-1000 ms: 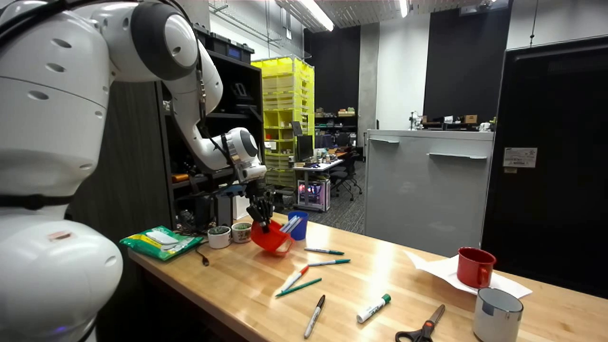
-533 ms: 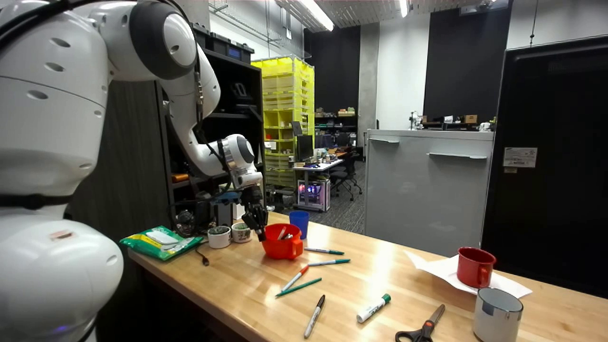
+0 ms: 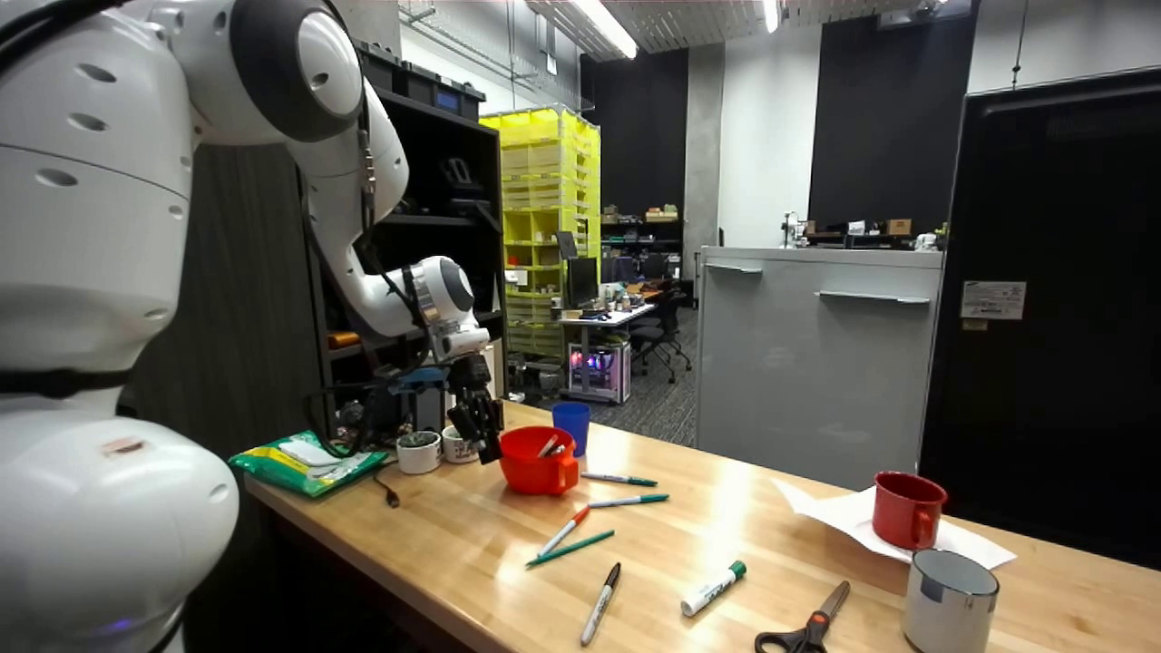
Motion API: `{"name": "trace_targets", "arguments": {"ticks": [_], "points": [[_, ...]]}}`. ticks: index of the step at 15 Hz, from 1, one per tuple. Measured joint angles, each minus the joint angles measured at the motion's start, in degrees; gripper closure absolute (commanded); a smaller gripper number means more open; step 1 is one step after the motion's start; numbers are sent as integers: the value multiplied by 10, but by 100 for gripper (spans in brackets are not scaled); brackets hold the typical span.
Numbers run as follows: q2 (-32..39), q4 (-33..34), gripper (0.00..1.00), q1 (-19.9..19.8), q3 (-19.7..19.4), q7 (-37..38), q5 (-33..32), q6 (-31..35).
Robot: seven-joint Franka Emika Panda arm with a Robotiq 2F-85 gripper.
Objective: Remove one pencil from the cup, then put the cup upright
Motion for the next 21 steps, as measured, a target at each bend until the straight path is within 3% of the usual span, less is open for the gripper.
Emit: {"name": "trace_targets", "arguments": {"ticks": [5, 13, 21], "points": [[-48, -10, 2, 5, 8, -22, -25, 10], [-130, -80, 0, 5, 35, -164, -76, 126], [-138, -88, 0, -1, 42, -210, -76, 139]]}}
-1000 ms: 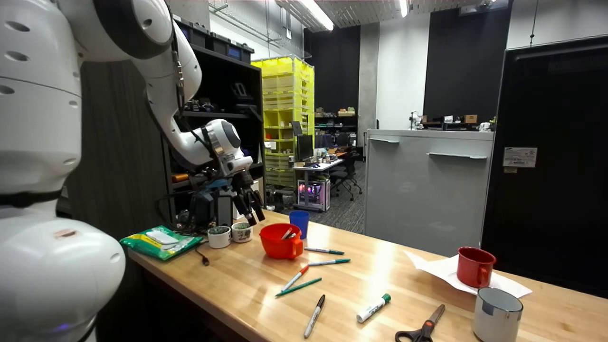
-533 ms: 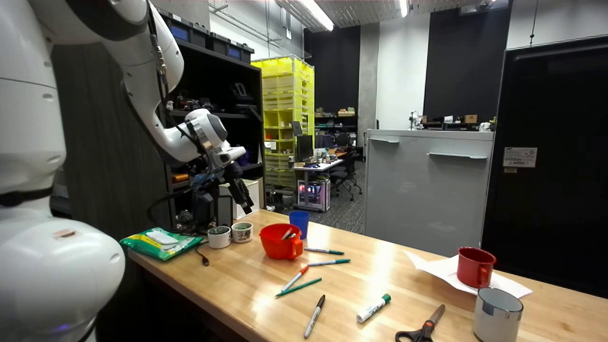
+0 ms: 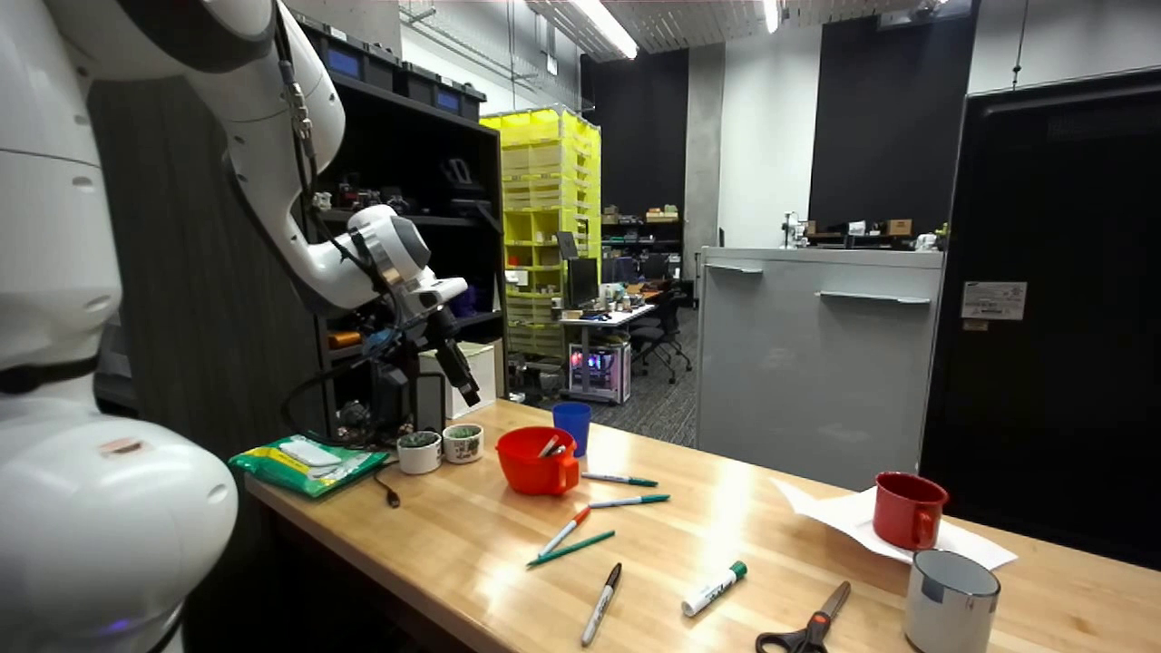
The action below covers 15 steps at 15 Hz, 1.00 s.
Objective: Remove one pencil from the cup, then put the cup upright
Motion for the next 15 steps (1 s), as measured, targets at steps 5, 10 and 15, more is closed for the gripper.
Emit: {"name": "trace_targets", "arguments": {"ticks": [5, 10, 15], "points": [[1, 0, 0, -33, -19, -197, 38, 43], [0, -5, 0, -67, -45, -417, 80, 45], [-40, -19, 0, -122, -101, -631, 91, 49]]}}
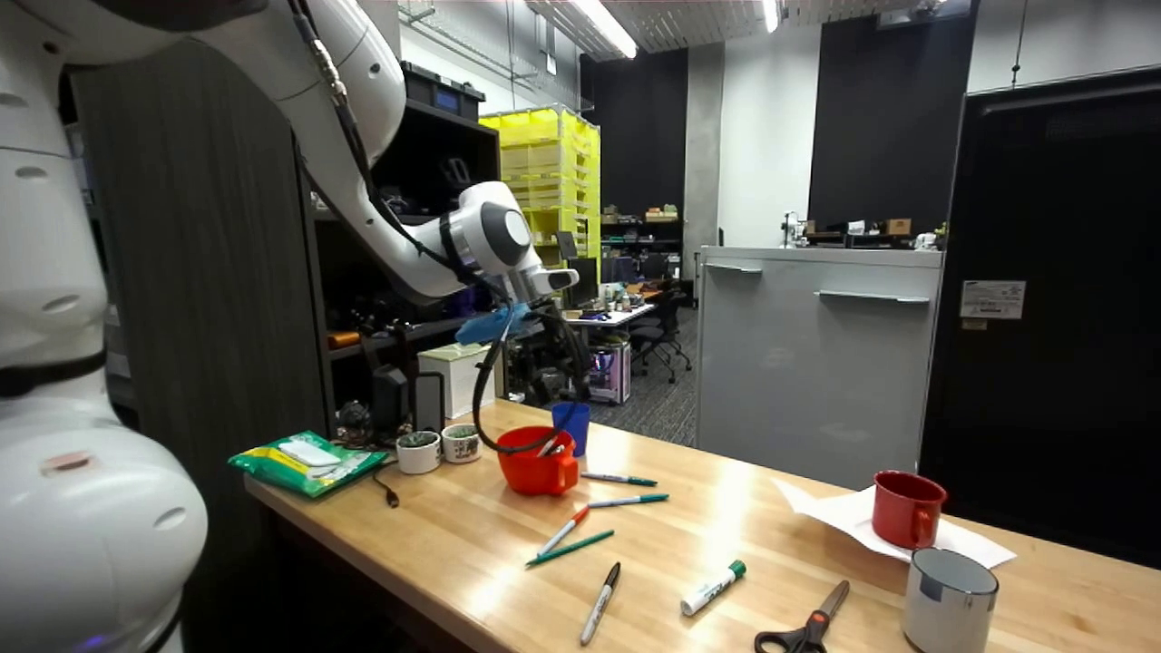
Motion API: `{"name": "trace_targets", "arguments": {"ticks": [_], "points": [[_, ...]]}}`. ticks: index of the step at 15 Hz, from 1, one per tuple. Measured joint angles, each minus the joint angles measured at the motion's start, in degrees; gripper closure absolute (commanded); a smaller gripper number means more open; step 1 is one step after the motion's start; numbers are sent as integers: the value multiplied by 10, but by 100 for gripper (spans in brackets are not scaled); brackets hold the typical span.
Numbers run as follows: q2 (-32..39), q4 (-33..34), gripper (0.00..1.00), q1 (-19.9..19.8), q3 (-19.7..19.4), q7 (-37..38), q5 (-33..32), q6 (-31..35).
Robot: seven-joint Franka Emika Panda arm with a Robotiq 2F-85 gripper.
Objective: Remove one pencil from the cup, then put the cup upright
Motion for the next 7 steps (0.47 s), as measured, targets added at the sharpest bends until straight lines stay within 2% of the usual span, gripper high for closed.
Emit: {"name": "trace_targets", "arguments": {"ticks": [3, 5, 7], "points": [[-39, -18, 0, -27, -45, -136, 9, 0], [-63, -35, 0, -10, -96, -214, 13, 0], [-77, -47, 0, -1, -114, -235, 13, 1]]}}
